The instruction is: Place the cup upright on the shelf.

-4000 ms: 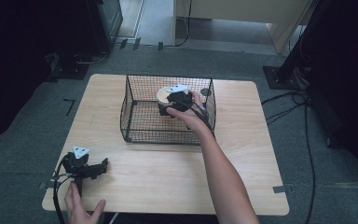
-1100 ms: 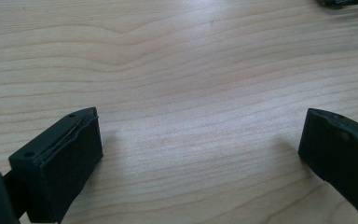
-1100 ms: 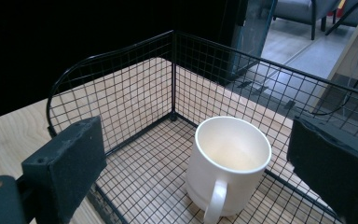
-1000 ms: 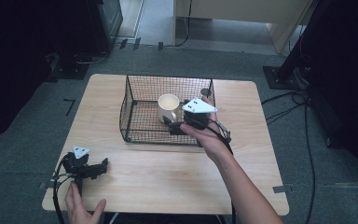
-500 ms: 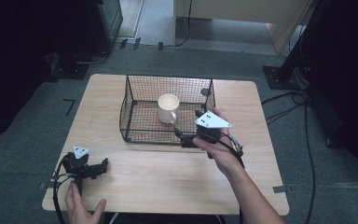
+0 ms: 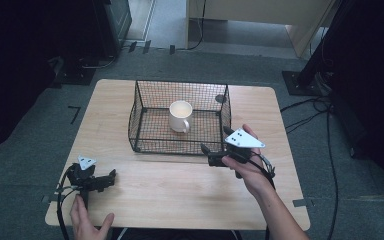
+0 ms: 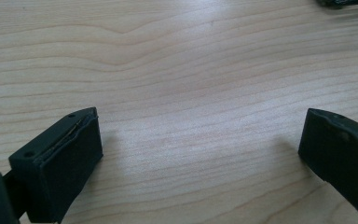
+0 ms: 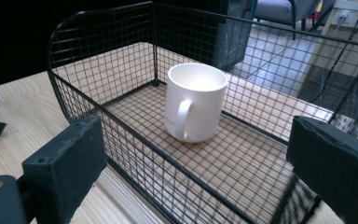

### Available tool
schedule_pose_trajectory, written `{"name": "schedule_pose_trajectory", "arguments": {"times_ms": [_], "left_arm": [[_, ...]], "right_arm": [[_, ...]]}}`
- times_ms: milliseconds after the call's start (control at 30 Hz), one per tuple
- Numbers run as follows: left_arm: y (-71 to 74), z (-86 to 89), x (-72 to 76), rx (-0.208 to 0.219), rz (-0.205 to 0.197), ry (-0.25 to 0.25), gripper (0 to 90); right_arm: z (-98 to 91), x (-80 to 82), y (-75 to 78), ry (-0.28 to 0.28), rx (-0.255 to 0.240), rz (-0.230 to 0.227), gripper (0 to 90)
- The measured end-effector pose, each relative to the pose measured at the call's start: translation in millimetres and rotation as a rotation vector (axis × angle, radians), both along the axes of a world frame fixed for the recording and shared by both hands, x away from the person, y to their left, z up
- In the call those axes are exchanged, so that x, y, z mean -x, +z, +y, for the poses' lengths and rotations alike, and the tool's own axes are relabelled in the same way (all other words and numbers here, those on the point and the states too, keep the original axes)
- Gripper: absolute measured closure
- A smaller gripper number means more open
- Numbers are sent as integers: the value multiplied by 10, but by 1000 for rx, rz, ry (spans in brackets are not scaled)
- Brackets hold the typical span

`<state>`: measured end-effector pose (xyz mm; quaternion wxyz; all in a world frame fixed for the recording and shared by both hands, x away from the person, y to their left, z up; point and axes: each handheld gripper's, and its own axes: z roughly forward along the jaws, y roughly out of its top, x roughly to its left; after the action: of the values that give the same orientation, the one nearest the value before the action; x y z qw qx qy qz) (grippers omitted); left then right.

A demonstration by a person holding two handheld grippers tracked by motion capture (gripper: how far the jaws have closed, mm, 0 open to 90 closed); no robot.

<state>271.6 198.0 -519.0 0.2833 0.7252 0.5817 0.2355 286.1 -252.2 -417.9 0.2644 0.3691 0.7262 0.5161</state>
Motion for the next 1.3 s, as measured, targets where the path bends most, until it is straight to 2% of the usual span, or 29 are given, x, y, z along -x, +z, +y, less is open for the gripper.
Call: {"name": "schedule_pose_trajectory", "arguments": {"times_ms": [567, 967, 1300], "left_arm": [[0, 0, 0, 0, 0, 0, 0], [0, 0, 0, 0, 0, 0, 0], [0, 0, 0, 0, 0, 0, 0]], "right_arm": [[-365, 130, -196, -57, 2, 21, 47], [-649, 197, -420, -114, 4, 63, 47], [-839, 235, -663, -164, 21, 109, 49]]}}
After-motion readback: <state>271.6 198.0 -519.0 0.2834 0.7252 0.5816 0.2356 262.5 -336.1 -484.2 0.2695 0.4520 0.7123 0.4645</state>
